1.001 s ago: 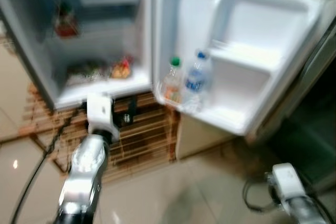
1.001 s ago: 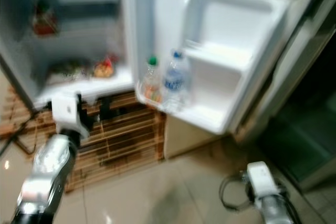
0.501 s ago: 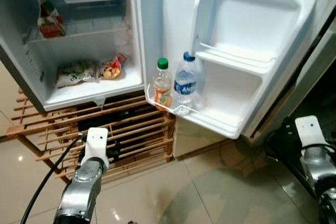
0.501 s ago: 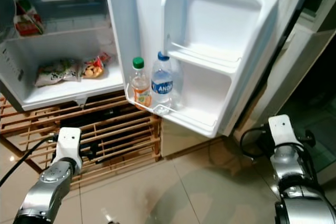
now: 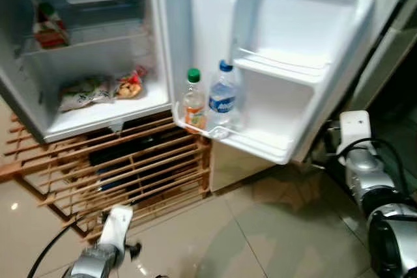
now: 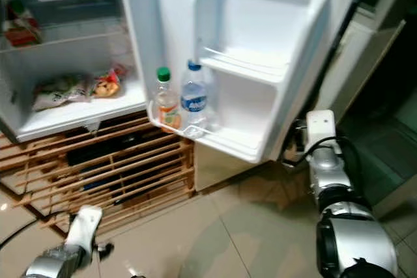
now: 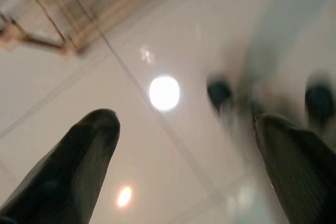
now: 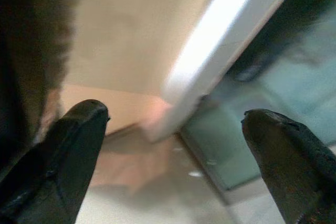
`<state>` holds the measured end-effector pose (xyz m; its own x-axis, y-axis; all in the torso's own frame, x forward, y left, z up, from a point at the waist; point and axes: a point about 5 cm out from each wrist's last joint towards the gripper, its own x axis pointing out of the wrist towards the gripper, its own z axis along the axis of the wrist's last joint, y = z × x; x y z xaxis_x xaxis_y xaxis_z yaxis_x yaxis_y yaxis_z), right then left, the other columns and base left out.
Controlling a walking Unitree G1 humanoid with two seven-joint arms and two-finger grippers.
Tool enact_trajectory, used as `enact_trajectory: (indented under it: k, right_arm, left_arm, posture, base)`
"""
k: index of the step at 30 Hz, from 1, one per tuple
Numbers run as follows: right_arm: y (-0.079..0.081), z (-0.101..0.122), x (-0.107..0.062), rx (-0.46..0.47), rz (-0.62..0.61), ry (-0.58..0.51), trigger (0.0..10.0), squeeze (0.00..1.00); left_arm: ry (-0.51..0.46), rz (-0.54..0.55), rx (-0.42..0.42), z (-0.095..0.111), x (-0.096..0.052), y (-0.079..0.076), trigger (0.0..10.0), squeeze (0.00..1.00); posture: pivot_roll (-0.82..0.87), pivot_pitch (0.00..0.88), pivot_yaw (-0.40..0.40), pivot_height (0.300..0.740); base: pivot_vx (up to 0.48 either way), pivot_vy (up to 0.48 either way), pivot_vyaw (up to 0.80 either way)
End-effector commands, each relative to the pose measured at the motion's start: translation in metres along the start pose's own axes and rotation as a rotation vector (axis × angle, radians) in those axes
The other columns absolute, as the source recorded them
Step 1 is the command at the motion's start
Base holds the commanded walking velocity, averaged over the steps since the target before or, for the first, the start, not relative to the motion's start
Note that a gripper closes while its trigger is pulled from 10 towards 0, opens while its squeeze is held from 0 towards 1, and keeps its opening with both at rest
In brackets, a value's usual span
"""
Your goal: Restocking fridge
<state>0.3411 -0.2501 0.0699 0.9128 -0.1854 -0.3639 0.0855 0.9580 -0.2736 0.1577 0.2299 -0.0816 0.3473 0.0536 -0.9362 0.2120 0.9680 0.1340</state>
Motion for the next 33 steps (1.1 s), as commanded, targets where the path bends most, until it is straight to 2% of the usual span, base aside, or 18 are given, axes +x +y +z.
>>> enact_trajectory:
  k: [1,2,5,6,7,8,9,14,18,19,20,23,26,27,28,29,30,33]
  right_arm:
    - [0.036,0.034,0.001,0.016,0.204,-0.151,10.0,0.00]
    - [0.036,0.034,0.001,0.016,0.204,-0.151,10.0,0.00]
    - [0.092,0.052,-0.023,0.020,0.583,-0.248,10.0,0.00]
    - [0.092,0.052,-0.023,0.020,0.583,-0.248,10.0,0.00]
    - [0.110,0.063,-0.046,0.023,0.773,-0.305,10.0,0.00]
    - [0.110,0.063,-0.046,0.023,0.773,-0.305,10.0,0.00]
    - [0.129,0.071,-0.085,0.063,1.048,-0.352,10.0,0.00]
    - [0.123,0.063,-0.114,0.156,1.259,-0.310,10.0,0.00]
    - [0.113,0.052,-0.108,0.173,1.234,-0.267,10.0,0.00]
    - [0.109,0.046,-0.104,0.170,1.206,-0.242,10.0,0.00]
    - [0.106,0.039,-0.097,0.172,1.136,-0.200,10.0,0.00]
    - [0.105,0.038,-0.095,0.174,1.111,-0.191,10.0,0.00]
    - [0.097,0.035,-0.077,0.167,0.923,-0.163,10.0,0.00]
    - [0.090,0.033,-0.063,0.146,0.778,-0.164,10.0,0.00]
    - [0.090,0.033,-0.063,0.146,0.778,-0.164,10.0,0.00]
    - [0.081,0.029,-0.051,0.131,0.629,-0.153,10.0,0.00]
    - [0.081,0.029,-0.051,0.131,0.629,-0.153,10.0,0.00]
    - [0.065,0.013,-0.036,0.134,0.358,-0.140,10.0,0.00]
  left_arm:
    - [0.100,-0.011,0.083,-0.031,0.001,0.001,10.0,0.00]
    - [0.100,-0.011,0.083,-0.031,0.001,0.001,10.0,0.00]
    - [0.265,-0.063,0.396,-0.080,-0.004,0.001,10.0,0.00]
    - [0.265,-0.063,0.396,-0.080,-0.004,0.001,10.0,0.00]
    - [0.348,-0.120,0.541,-0.103,-0.009,0.001,10.0,0.00]
    - [0.348,-0.120,0.541,-0.103,-0.009,0.001,10.0,0.00]
    - [0.470,-0.228,0.720,-0.134,-0.019,0.001,10.0,0.00]
    - [0.575,-0.364,0.771,-0.157,-0.028,-0.004,10.0,0.00]
    - [0.529,-0.337,0.736,-0.143,-0.022,-0.006,10.0,0.00]
    - [0.456,-0.286,0.690,-0.127,-0.016,-0.007,10.0,0.00]
    - [0.301,-0.169,0.519,-0.091,-0.005,-0.006,10.0,0.00]
    - [0.265,-0.140,0.459,-0.081,-0.002,-0.005,10.0,0.00]
    - [0.223,-0.059,0.467,-0.064,0.000,0.003,10.0,0.00]
    - [0.197,-0.044,0.457,-0.061,0.000,0.004,10.0,0.00]
    - [0.197,-0.044,0.457,-0.061,0.000,0.004,10.0,0.00]
    - [0.156,-0.034,0.433,-0.059,0.001,0.004,10.0,0.00]
    - [0.156,-0.034,0.433,-0.059,0.001,0.004,10.0,0.00]
    - [-0.034,0.020,0.295,-0.050,0.000,0.003,10.0,0.00]
  posture:
    - [-0.10,0.000,0.027,0.740]
    - [-0.10,0.000,0.027,0.740]
    - [-0.12,0.000,0.037,0.740]
    - [-0.12,0.000,0.037,0.740]
    - [-0.12,0.000,0.037,0.740]
    - [-0.12,0.000,0.037,0.740]
    - [-0.13,0.000,0.037,0.740]
    - [-0.14,0.000,0.034,0.740]
    - [-0.14,0.000,0.033,0.740]
    - [-0.14,0.000,0.032,0.740]
    - [-0.13,0.000,0.032,0.740]
    - [-0.13,0.000,0.032,0.740]
    - [-0.12,0.000,0.027,0.740]
    - [-0.12,0.000,0.024,0.740]
    - [-0.12,0.000,0.024,0.740]
    - [-0.11,0.000,0.024,0.740]
    - [-0.11,0.000,0.024,0.740]
    - [-0.10,0.000,0.020,0.740]
  base:
    - [0.000,0.000,0.00]
    - [0.000,0.000,0.00]
    - [0.000,0.000,0.00]
    - [0.000,0.000,0.00]
    - [0.000,0.000,0.00]
    - [0.000,0.000,0.00]
    - [0.000,0.000,0.00]
    - [0.000,0.000,0.00]
    - [0.000,0.000,0.00]
    - [0.000,0.000,0.00]
    - [0.000,0.000,0.00]
    - [0.000,0.000,0.00]
    - [0.000,0.000,0.00]
    - [0.000,0.000,0.00]
    - [0.000,0.000,0.00]
    - [0.000,0.000,0.00]
    - [0.000,0.000,0.00]
    - [0.000,0.000,0.00]
